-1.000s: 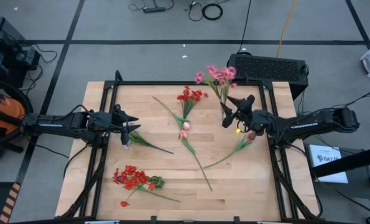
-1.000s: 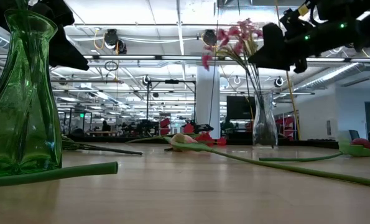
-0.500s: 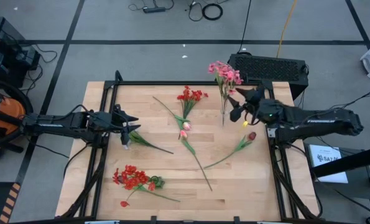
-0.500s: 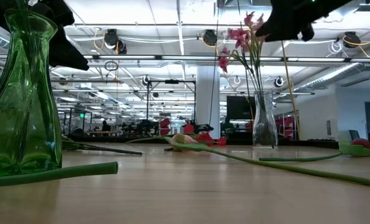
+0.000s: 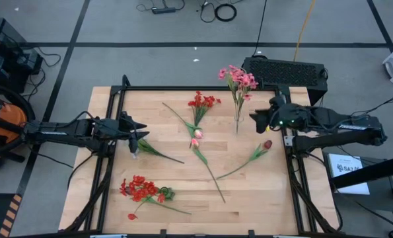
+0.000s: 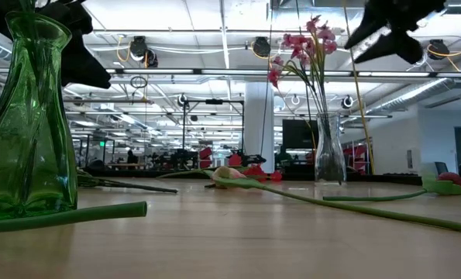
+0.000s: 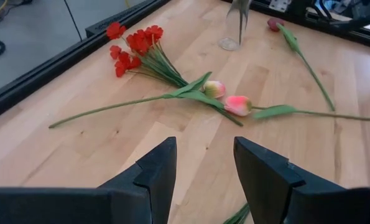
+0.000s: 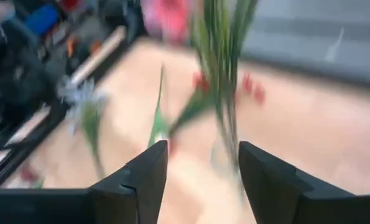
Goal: Sort flowers into vase by color
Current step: Put the bottom pink flower into the transparent vase
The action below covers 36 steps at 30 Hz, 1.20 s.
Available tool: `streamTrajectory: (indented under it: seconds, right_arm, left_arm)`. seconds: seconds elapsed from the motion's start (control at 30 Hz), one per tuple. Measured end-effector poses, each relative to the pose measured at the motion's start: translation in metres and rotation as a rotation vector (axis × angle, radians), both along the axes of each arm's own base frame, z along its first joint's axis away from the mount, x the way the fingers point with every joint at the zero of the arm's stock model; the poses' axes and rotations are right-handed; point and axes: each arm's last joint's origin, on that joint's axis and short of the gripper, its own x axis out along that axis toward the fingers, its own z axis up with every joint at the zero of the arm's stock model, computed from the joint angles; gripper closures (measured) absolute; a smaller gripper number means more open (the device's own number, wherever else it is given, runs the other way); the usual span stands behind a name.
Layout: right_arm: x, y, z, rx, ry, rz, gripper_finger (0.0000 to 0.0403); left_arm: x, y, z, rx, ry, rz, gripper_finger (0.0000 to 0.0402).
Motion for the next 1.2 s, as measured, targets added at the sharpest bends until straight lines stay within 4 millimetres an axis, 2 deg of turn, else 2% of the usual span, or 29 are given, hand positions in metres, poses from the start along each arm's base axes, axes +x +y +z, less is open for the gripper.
streamTrajectory:
  seconds: [0.2, 0.47, 0.7, 0.97, 1.2]
  right_arm:
    - [-0.011, 0.006, -0.020, 0.304, 0.159, 0.013, 0.0247]
    - [-0.017, 0.010, -0.037, 0.491, 0.364, -0.056, 0.0289]
    - [0.005, 0.026, -0.047, 0.499, 0.445, 0.015, 0.0333]
    - [0.029, 0.063, -0.061, 0.547, 0.507, 0.144, 0.0387]
    - [0.061, 0.087, -0.078, 0.419, 0.446, 0.179, 0.0401]
  left_arm:
    - [0.000, 0.000, 0.000, 0.013, 0.001, 0.012, 0.0233]
    - [0.000, 0.001, 0.000, 0.020, 0.001, 0.022, 0.0233]
    - [0.000, 0.001, 0.000, 0.020, 0.001, 0.023, 0.0233]
    - [0.000, 0.001, 0.000, 0.019, 0.001, 0.024, 0.0233]
    - [0.000, 0.001, 0.000, 0.022, 0.001, 0.027, 0.0233]
